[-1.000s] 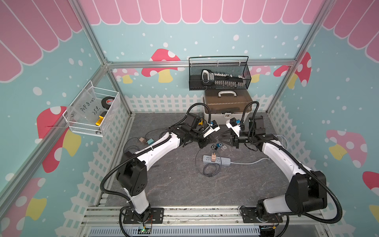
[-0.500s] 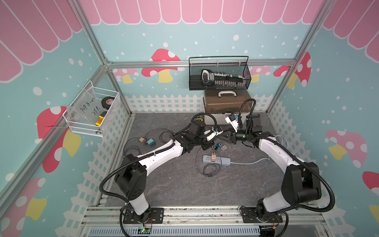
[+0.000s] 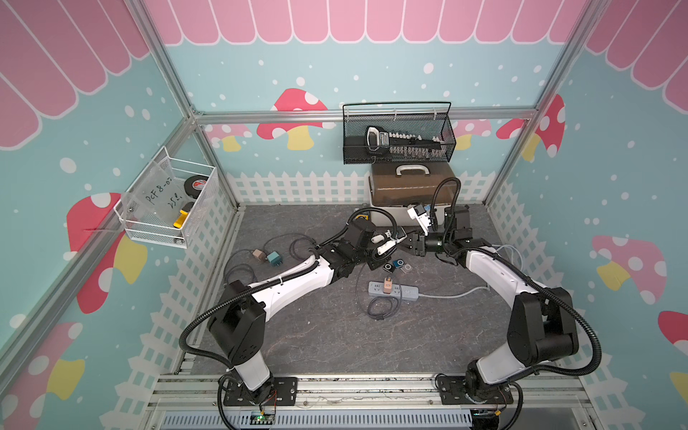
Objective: Charge mp3
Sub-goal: Adjust the charging cable at the center of the board.
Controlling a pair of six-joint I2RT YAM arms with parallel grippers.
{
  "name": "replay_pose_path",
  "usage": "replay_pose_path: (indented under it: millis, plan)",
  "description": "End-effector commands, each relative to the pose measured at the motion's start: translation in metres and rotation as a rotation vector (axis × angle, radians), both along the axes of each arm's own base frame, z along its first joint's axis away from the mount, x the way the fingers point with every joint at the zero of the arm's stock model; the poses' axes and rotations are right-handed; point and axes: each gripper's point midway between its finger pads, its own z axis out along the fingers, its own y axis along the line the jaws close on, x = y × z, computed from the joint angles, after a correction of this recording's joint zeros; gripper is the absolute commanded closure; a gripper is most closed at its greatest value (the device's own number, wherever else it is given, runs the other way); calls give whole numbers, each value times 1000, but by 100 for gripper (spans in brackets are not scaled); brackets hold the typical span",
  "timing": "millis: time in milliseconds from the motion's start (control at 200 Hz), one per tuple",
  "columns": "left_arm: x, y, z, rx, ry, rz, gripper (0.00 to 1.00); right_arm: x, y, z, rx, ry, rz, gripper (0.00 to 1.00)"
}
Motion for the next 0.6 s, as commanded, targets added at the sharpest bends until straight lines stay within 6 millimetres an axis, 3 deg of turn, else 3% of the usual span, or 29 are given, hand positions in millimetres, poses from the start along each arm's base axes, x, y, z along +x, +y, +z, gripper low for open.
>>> replay_pose_path:
  millis: [0,125,290,475,595]
  plan:
    - [-4,-6,14,-9,-71,-27,100,2,7,6,19,-2,23,82]
    - [-5,-8,15,-8,-75,-31,98,3,8,4,19,5,27,91]
    - [-3,-2,9,-5,-25,0,66,5,7,0,-2,-23,20,95]
    - [-5,29,6,-60,111,35,58,9,6,-2,-9,-49,28,96]
    - [-11,48,3,-165,300,28,58,10,8,-2,-5,-75,51,97]
